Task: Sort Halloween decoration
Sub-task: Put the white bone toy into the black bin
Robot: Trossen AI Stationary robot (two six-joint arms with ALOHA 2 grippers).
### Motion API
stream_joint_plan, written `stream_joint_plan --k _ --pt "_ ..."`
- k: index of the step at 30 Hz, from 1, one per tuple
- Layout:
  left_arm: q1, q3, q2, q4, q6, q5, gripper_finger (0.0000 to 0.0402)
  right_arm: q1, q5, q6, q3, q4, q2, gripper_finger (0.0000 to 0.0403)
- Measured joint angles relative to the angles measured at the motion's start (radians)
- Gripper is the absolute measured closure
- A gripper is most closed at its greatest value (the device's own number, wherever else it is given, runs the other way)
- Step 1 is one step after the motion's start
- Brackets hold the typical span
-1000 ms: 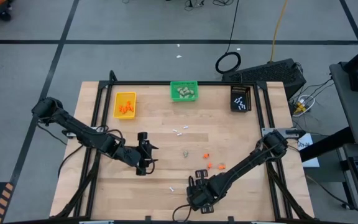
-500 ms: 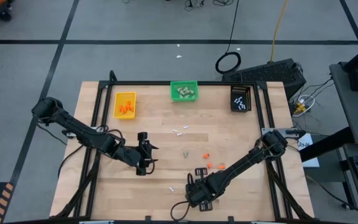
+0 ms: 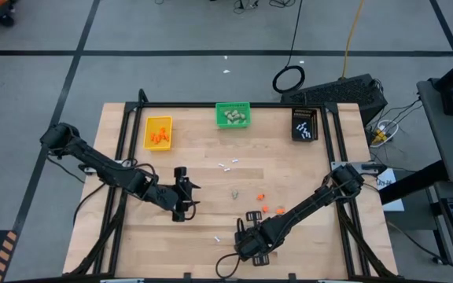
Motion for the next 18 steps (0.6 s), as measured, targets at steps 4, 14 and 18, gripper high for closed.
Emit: stream_joint_plan --k 4,14,18 --pt "0.000 0.000 0.000 0.000 0.000 0.000 0.0171 0.000 -0.008 0.000 0.000 -0.001 -0.003 0.0401" --pt "0.000 0.000 0.000 0.000 0.000 0.000 0.0171 0.002 -0.043 -0.028 0.031 -0.073 -0.062 0.0402" --pt "0.000 0.000 0.000 0.000 0.000 0.000 0.0171 0.007 -0.025 -0.052 0.031 -0.108 -0.127 0.0403"
